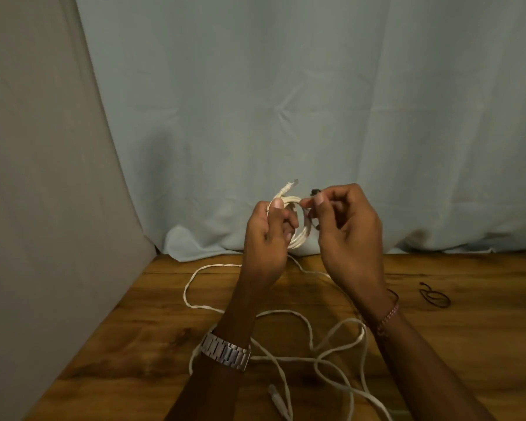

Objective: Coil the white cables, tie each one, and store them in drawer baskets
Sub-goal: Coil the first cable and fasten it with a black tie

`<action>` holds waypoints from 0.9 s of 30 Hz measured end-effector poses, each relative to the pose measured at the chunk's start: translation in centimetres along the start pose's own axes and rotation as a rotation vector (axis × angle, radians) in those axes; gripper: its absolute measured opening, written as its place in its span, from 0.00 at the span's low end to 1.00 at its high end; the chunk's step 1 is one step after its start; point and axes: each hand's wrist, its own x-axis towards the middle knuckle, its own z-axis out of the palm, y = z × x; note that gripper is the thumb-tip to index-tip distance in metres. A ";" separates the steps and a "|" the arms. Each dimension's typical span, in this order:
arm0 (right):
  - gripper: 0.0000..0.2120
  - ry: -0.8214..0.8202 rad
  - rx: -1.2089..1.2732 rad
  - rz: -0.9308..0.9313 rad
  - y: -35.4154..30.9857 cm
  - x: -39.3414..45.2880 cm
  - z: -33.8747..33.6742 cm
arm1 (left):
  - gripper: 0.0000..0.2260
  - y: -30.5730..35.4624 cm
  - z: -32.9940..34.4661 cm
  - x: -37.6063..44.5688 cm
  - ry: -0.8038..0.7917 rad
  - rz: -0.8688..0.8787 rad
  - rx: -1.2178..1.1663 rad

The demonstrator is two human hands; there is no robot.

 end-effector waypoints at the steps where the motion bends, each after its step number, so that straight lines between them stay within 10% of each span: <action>1: 0.04 0.018 -0.019 -0.037 -0.2 0.1 -0.3 | 0.18 0.0 -0.2 0.1 0.003 -0.007 0.004; 9: 0.06 -0.302 -0.305 0.080 0.1 0.4 -1.4 | 0.14 0.0 -0.8 0.0 -0.076 0.074 0.086; 27: 0.05 -0.013 -0.253 0.222 0.9 0.3 -0.5 | 0.10 1.0 -0.2 -0.9 -0.244 0.260 0.360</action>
